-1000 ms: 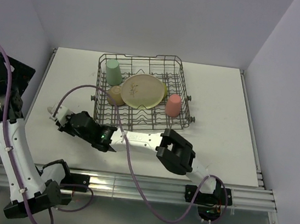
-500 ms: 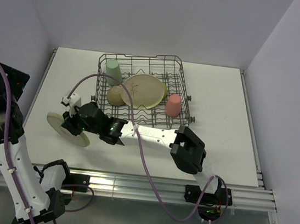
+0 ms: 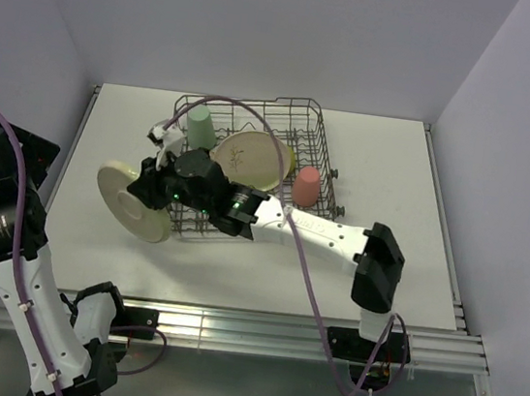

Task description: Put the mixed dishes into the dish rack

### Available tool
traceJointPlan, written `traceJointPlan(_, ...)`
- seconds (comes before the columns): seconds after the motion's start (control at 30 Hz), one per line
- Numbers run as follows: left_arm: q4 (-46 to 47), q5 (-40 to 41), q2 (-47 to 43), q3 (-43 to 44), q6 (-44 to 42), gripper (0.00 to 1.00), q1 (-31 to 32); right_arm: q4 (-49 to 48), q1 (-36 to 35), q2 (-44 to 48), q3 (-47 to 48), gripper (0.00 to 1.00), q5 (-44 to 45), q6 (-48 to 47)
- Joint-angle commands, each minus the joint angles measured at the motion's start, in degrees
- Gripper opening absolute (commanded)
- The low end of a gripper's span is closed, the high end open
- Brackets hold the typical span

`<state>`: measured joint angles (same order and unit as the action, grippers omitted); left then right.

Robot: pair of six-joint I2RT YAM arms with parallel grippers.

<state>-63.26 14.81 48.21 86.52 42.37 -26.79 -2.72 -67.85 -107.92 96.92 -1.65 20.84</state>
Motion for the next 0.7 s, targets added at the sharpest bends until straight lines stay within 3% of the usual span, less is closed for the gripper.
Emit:
traceJointPlan(0.0,1.0,-1.9,-1.4,-2.5,-1.4,0.99,0.1,-1.6,1.8,11.2,2.8,0.0,5.7,4.5)
traceJointPlan(0.23,1.4,-3.9,-2.9,-5.7,-0.9,0.99,0.1,5.7,7.7,21.7,0.3,0.0,11.4,20.8)
traceJointPlan(0.43,1.7,-6.4,-4.3,-8.3,-0.7,0.99,0.0,10.4,17.6,29.2,-6.2,0.0,3.7,41.0)
traceJointPlan(0.67,2.5,-9.0,-5.4,-10.7,-0.7,0.99,0.0,13.2,27.7,38.8,-16.8,0.0,-7.9,57.5)
